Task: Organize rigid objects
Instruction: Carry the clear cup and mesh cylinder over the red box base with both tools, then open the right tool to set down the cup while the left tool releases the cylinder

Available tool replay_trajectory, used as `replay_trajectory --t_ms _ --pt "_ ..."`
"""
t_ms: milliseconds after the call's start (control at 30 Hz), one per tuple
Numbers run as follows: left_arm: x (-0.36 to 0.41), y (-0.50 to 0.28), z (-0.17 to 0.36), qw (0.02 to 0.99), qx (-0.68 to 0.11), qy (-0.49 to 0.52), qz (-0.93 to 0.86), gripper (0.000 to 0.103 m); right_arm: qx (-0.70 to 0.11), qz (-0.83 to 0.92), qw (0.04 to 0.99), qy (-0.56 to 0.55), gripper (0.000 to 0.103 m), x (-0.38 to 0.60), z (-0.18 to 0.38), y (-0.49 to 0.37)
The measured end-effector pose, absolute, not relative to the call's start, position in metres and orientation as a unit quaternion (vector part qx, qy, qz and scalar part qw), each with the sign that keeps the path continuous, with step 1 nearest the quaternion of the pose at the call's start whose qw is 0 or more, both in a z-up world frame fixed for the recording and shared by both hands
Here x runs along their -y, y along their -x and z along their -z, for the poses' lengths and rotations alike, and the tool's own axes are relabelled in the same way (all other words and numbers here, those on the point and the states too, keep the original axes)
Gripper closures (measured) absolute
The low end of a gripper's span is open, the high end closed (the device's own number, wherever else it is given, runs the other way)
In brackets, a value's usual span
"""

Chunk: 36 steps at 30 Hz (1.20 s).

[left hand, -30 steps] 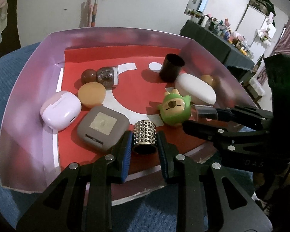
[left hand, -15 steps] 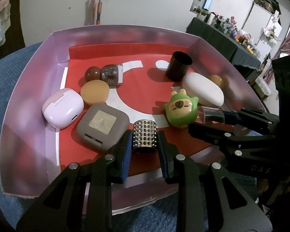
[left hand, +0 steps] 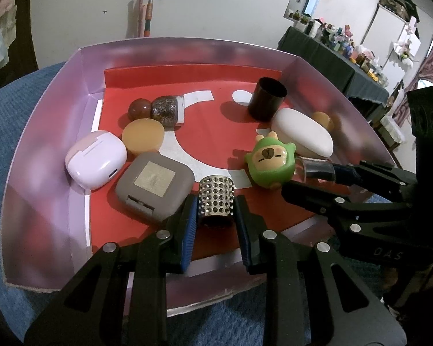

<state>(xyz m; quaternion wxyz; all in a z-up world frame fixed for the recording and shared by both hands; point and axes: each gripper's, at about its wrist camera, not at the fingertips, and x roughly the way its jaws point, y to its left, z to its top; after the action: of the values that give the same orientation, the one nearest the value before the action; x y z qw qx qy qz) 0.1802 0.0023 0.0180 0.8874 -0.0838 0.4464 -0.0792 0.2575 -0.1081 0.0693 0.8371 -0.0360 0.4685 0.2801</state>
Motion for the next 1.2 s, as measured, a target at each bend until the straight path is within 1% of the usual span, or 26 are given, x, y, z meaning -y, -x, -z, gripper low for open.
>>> replay_trajectory --t_ms 133,267,467,567,733,767,800,867,900,933,1100,1200 --pt "0.000 -0.177 -0.019 0.888 -0.446 0.079 0.079 0.079 -0.465 -0.283 0.839 0.029 0.047 0.110 -0.071 -0.255" --pt "0.001 -0.171 -0.022 0.892 -0.440 0.076 0.075 0.078 -0.456 -0.284 0.843 0.031 0.041 0.110 -0.075 -0.249" --pt "-0.005 -0.162 -0.027 0.896 -0.429 0.090 0.071 0.078 -0.443 -0.284 0.850 0.019 0.039 0.115 -0.082 -0.241" --pt "-0.008 -0.156 -0.028 0.898 -0.424 0.095 0.066 0.078 -0.433 -0.283 0.856 0.017 0.033 0.116 -0.087 -0.236" --pt "-0.010 -0.147 -0.031 0.902 -0.415 0.100 0.060 0.078 -0.418 -0.280 0.864 0.010 0.030 0.119 -0.094 -0.227" --pt "-0.010 -0.145 -0.032 0.904 -0.413 0.100 0.058 0.078 -0.414 -0.279 0.867 0.007 0.027 0.120 -0.096 -0.224" --pt "-0.010 -0.144 -0.033 0.905 -0.410 0.100 0.057 0.074 -0.410 -0.278 0.869 0.006 0.024 0.121 -0.097 -0.223" --pt "-0.011 -0.140 -0.035 0.907 -0.405 0.099 0.054 0.043 -0.402 -0.275 0.873 0.004 0.022 0.122 -0.101 -0.219" --pt "-0.012 -0.137 -0.036 0.910 -0.399 0.100 0.050 0.013 -0.400 -0.275 0.874 0.003 0.022 0.122 -0.102 -0.217" --pt "-0.012 -0.135 -0.037 0.914 -0.390 0.102 0.047 0.008 -0.396 -0.275 0.876 0.001 0.022 0.123 -0.104 -0.215" --pt "-0.018 -0.127 -0.040 0.917 -0.382 0.107 0.044 0.008 -0.383 -0.273 0.882 -0.006 0.012 0.126 -0.109 -0.207" --pt "-0.020 -0.124 -0.041 0.918 -0.380 0.109 0.040 0.008 -0.374 -0.267 0.888 -0.008 0.011 0.126 -0.110 -0.202"
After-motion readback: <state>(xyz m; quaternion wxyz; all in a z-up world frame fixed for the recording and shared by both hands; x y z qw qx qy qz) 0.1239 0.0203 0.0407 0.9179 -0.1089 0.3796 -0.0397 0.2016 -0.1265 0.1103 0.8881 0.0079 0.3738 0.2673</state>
